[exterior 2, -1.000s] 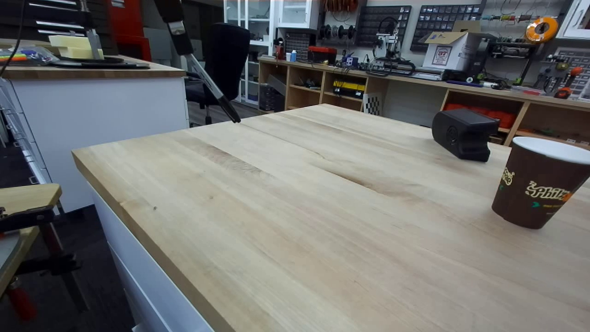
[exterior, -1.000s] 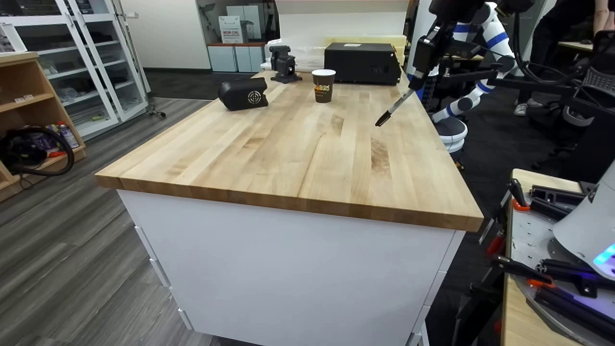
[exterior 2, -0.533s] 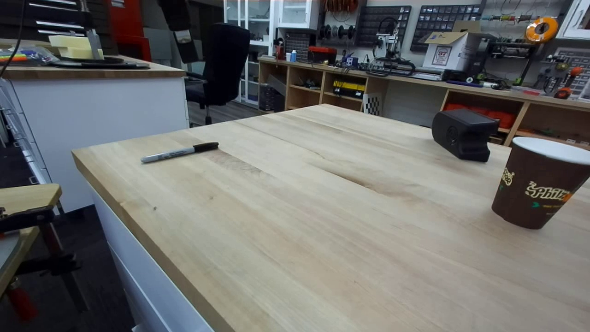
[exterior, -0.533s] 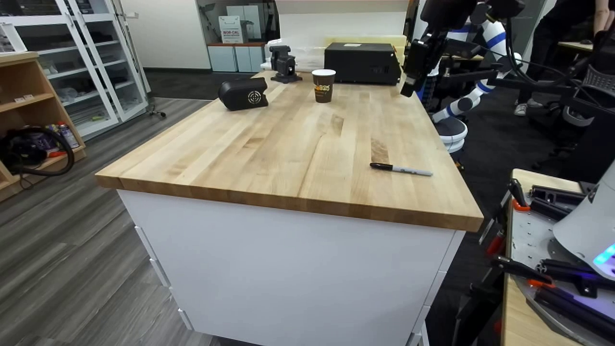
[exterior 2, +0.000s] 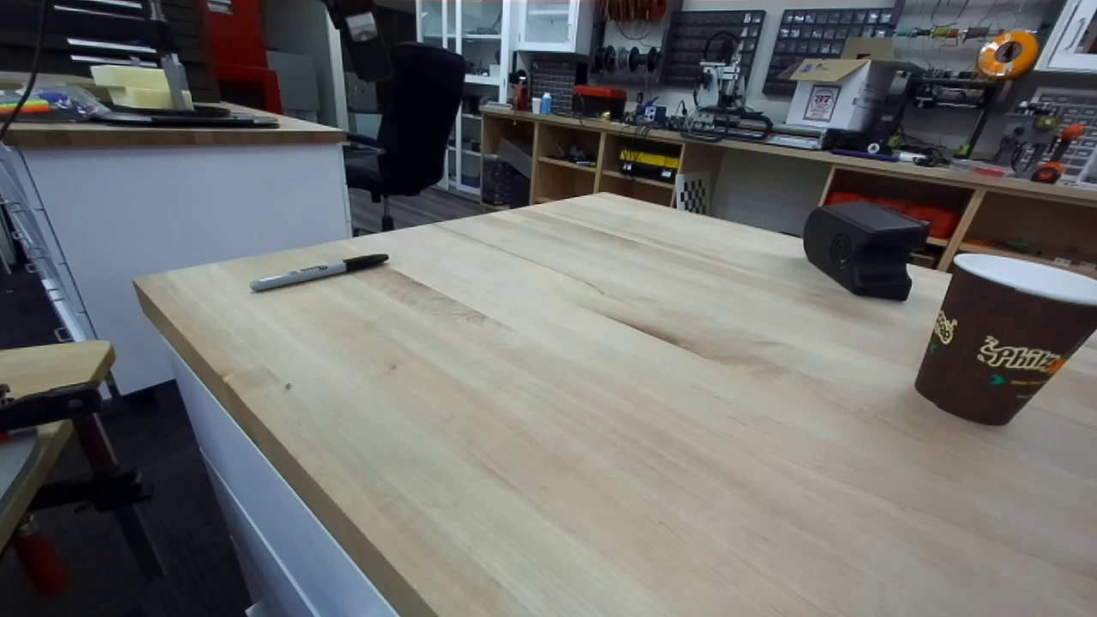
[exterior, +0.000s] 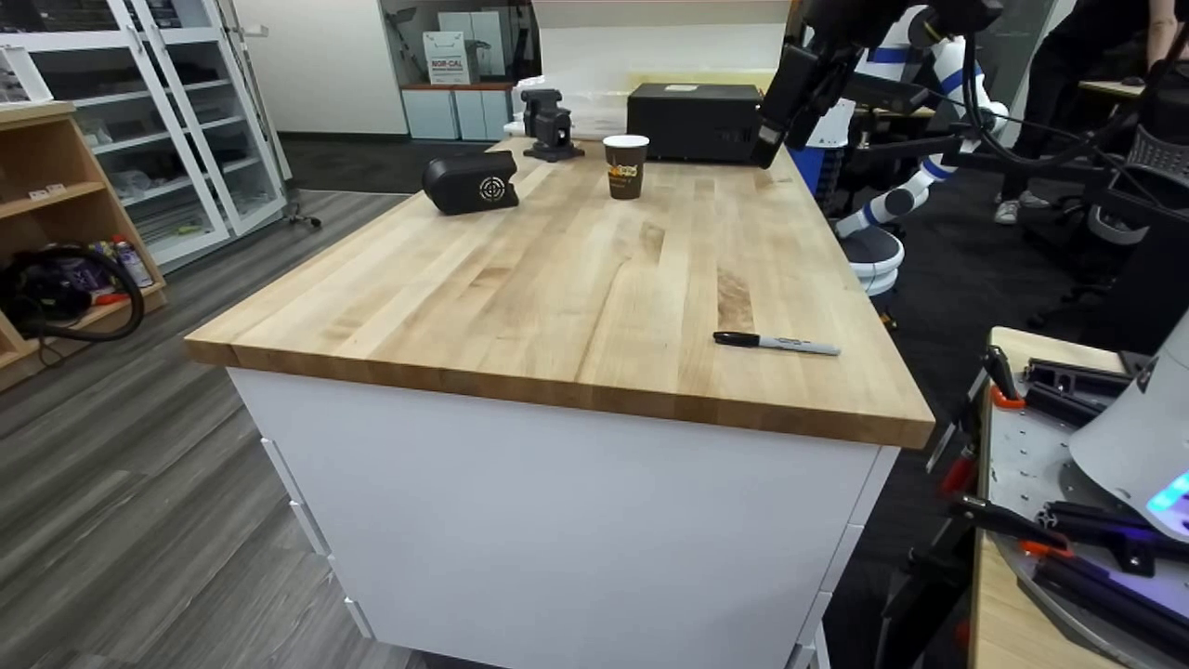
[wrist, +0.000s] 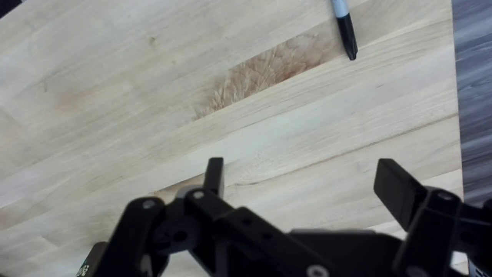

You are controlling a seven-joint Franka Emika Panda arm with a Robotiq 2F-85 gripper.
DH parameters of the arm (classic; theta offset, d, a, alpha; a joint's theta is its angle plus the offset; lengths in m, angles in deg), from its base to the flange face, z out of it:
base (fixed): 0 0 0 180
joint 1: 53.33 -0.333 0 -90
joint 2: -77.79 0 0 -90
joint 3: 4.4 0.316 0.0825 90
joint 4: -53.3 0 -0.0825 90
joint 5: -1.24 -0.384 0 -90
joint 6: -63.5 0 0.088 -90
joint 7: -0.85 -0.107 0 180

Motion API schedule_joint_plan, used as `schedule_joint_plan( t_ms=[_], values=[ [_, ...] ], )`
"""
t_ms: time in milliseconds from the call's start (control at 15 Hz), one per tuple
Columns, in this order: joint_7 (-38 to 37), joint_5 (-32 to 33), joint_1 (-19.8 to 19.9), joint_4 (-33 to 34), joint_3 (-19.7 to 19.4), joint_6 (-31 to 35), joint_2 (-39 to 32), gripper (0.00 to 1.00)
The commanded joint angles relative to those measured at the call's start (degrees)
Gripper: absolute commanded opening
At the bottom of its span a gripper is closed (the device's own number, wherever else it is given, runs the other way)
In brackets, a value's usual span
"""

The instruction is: Put the marker on the left side of the counter

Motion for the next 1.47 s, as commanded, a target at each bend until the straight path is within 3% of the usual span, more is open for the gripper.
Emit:
schedule_joint_plan(
  t_ms=[0, 400, 467, 733, 1400],
  values=[
    [-3.33, 3.80, 3.17, -1.24, 2.71, 3.46, 2.28, 1.00],
    [-2.98, 6.09, 5.71, -4.10, 1.61, 2.61, 9.51, 1.00],
    [-2.12, 4.99, 4.93, -1.16, 1.67, 2.74, 4.30, 1.00],
    [-2.05, 4.93, 5.33, -2.84, 1.61, 2.70, 7.70, 1.00],
    [-2.04, 4.95, 5.33, -3.15, 1.62, 2.70, 7.82, 1.00]
  ],
)
